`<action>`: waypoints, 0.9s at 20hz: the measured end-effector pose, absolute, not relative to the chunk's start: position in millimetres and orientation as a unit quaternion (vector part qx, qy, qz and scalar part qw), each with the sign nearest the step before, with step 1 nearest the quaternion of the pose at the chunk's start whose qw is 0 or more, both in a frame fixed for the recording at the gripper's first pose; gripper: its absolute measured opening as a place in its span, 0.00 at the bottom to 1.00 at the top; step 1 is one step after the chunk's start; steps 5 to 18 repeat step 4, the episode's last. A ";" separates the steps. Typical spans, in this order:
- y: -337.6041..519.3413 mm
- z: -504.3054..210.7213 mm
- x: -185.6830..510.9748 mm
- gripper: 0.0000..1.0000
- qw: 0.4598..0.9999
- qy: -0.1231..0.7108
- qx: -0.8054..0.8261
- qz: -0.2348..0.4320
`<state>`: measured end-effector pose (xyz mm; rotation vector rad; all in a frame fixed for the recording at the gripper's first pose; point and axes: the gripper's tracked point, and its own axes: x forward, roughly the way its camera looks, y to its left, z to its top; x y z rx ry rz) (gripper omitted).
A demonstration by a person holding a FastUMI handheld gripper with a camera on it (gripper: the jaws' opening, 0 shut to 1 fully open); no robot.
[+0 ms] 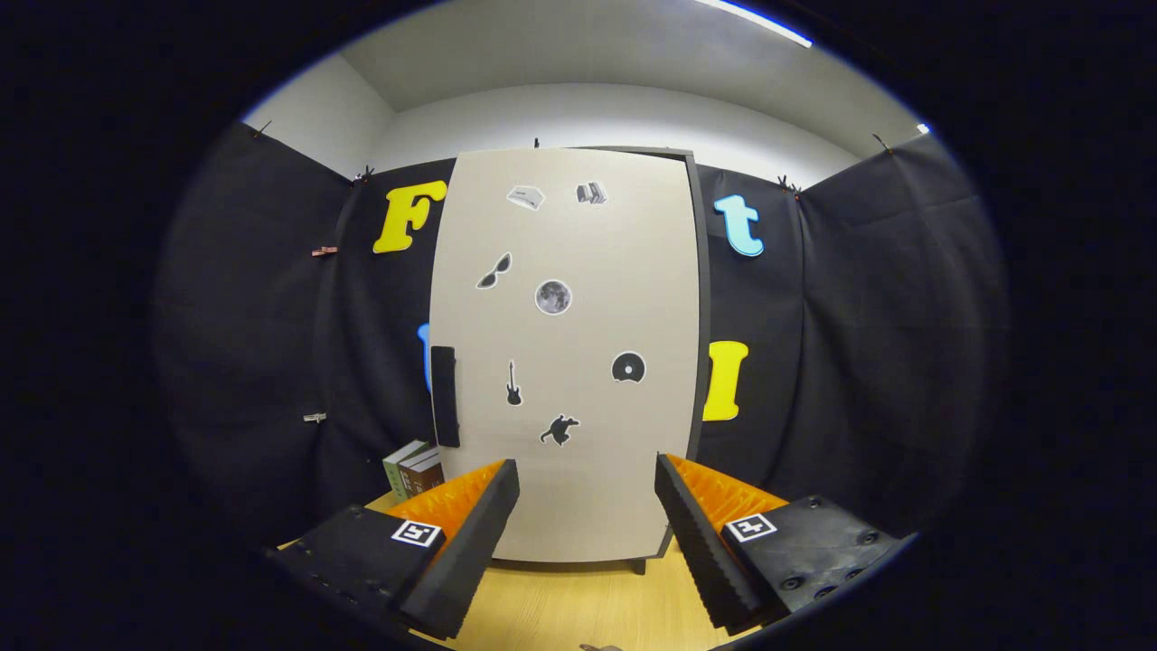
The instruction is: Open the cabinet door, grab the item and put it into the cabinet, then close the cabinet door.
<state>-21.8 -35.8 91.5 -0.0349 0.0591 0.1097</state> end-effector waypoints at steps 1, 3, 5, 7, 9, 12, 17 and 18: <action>-34.8 90.8 -21.9 0.98 0.998 0.030 -0.020 0.054; -30.8 90.7 -22.1 0.98 0.998 0.030 -0.020 0.059; -29.0 91.8 -22.7 0.98 0.997 0.030 -0.020 0.061; -29.0 91.8 -22.7 0.98 0.997 0.030 -0.020 0.061; -29.0 91.8 -22.7 0.98 0.997 0.030 -0.020 0.061; -29.0 91.8 -22.7 0.98 0.997 0.030 -0.020 0.061; -29.0 91.8 -22.7 0.98 0.997 0.030 -0.020 0.061; -29.0 91.8 -22.7 0.98 0.997 0.030 -0.020 0.061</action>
